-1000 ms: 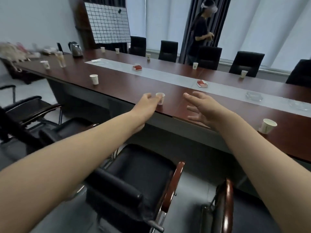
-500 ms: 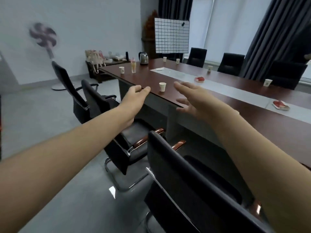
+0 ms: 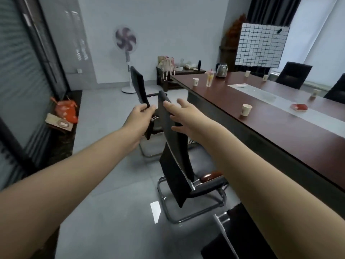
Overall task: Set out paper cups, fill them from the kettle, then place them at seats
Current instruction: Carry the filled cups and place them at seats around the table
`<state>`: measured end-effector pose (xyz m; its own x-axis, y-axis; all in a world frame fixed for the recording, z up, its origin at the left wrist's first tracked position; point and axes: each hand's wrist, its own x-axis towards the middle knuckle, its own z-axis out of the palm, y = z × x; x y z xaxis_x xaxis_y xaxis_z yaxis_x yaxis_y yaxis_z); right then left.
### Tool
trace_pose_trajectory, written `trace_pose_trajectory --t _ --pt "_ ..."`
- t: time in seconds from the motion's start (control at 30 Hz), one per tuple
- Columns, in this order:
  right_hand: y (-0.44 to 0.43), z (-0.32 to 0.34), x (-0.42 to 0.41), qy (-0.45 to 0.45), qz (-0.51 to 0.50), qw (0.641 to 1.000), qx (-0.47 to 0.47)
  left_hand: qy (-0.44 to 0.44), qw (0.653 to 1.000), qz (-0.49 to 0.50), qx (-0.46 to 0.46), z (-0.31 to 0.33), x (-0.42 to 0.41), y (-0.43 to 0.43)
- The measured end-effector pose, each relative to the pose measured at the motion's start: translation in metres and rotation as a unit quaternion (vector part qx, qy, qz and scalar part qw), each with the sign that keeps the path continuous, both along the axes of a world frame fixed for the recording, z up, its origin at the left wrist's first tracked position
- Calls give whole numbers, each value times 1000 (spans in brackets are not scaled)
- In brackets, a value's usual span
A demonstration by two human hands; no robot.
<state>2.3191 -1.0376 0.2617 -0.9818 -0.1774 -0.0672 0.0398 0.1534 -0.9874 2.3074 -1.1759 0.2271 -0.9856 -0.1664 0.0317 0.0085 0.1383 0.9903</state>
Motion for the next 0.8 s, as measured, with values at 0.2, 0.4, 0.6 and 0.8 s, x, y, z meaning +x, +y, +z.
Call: trace_pose_trajectory --t 0.2,0.4,0.6,0.8 --pt "-67 -27 -108 -29 49 998 16 -20 997 79 -10 -13 -84 -70" --pt "-121 -42 -211 -43 94 995 1 -42 991 125 3 -24 -167 -126" --pt "-173 -56 -292 -58 85 995 -4 -44 987 151 16 -42 -233 -187" --pt "-239 -75 -382 -70 106 992 15 -43 986 160 16 -66 -315 -273"
